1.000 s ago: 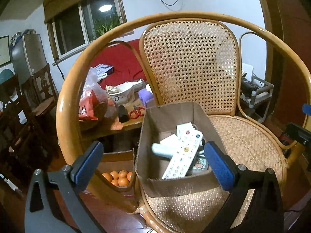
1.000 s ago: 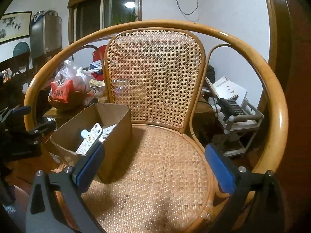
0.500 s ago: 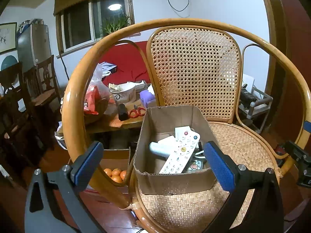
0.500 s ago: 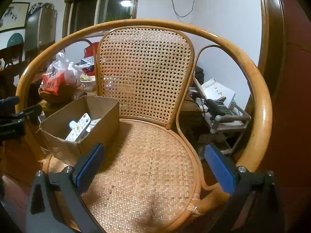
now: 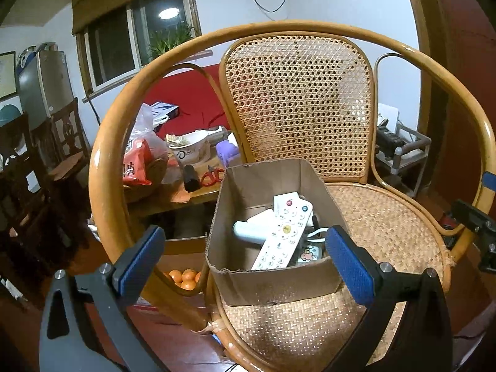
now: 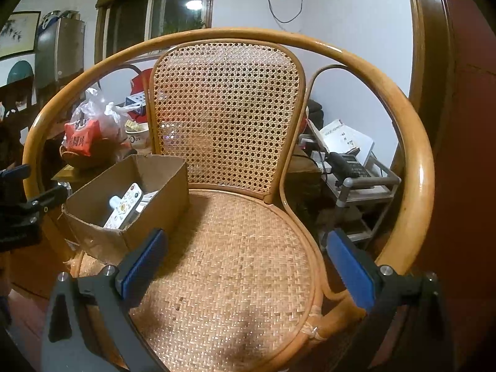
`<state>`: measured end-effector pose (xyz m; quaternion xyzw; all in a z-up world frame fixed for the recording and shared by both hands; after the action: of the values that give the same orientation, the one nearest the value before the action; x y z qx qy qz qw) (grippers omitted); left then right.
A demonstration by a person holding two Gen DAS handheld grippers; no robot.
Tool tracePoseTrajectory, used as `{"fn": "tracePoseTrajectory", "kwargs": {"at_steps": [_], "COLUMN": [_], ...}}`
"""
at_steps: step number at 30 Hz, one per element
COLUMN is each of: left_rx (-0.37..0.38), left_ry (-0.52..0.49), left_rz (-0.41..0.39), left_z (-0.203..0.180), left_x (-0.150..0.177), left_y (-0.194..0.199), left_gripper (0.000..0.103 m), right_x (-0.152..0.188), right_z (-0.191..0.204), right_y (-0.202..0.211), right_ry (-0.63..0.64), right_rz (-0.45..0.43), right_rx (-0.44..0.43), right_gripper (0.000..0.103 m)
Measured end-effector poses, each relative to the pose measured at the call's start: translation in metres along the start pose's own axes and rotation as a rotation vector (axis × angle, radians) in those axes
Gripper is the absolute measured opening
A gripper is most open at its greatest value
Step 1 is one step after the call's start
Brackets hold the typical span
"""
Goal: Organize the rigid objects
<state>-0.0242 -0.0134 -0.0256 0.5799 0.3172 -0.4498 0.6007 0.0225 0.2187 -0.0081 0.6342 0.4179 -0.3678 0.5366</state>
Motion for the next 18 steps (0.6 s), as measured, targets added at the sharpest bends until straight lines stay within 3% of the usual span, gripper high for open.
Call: {"fn": "tracePoseTrajectory", "kwargs": {"at_steps": [18], "left_rx": [0.014], "left_ry": [0.003], "left_rz": [0.025], "left_z": [0.0], "left_x": [0.002], "left_y": [-0.004], "left_gripper": [0.102], "right_x": [-0.003], "right_z": [-0.011], "right_y": [0.004], "right_ry": [-0.034], "right_rz": [-0.013], "right_rx": [0.007], "right_gripper": [0.103]}}
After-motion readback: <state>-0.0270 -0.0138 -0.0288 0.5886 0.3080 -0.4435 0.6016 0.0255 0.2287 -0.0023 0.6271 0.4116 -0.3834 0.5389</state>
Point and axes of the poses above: each gripper's, at about its wrist camera, not at the fingertips, and y roughly against the way its jaws point, z to its left, x to its underside, the point moved 4 cm from there along -y, roughly the way its jaws point, and after that the axes turned 7 degrees about -z, right-handed, at the moved point
